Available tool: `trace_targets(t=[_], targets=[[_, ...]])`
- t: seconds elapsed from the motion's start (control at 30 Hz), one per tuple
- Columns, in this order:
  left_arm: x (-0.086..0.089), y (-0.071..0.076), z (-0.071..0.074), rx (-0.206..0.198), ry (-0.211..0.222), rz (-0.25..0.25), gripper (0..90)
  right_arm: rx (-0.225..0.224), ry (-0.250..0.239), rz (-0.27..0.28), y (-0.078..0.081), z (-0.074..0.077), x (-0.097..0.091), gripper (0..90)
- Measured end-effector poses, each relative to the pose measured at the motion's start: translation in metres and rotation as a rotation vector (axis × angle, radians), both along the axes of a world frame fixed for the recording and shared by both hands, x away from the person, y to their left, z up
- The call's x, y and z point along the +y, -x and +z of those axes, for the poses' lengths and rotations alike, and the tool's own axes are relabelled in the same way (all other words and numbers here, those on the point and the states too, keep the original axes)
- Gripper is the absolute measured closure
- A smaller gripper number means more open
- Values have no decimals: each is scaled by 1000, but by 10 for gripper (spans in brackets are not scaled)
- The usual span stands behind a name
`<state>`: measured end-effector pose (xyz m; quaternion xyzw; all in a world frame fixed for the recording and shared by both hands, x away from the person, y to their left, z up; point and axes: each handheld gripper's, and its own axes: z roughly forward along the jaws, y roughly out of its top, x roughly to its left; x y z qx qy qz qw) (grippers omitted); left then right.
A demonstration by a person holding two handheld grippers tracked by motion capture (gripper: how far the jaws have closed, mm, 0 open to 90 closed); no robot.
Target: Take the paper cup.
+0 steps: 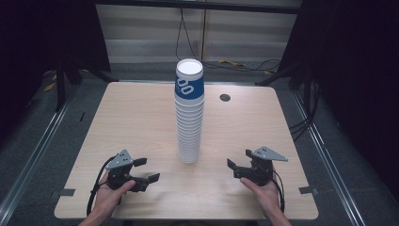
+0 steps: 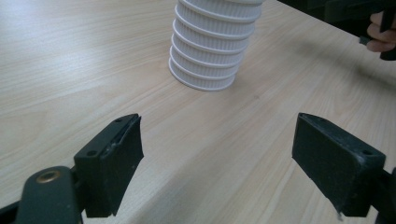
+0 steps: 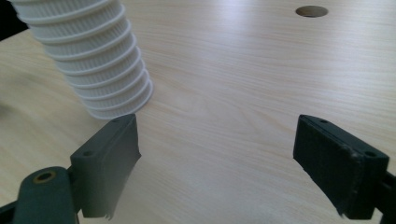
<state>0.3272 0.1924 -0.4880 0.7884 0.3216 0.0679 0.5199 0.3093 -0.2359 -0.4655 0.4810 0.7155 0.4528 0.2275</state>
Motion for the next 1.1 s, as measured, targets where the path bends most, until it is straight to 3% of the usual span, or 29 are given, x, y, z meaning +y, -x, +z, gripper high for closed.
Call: trace_targets(t=[0.27, 0.5, 0.67, 1.1], targets=[[0, 0, 1, 7, 3, 14, 163, -31, -26, 17, 2, 10, 2, 152], [-6, -1, 0, -5, 1, -33, 168, -50, -49, 50, 2, 11, 2, 140], [-6, 1, 0, -6, 3, -25, 169, -76, -74, 81, -1, 18, 6, 140], [1, 6, 2, -31, 2, -25, 171, -87, -49, 190, -5, 40, 36, 165]])
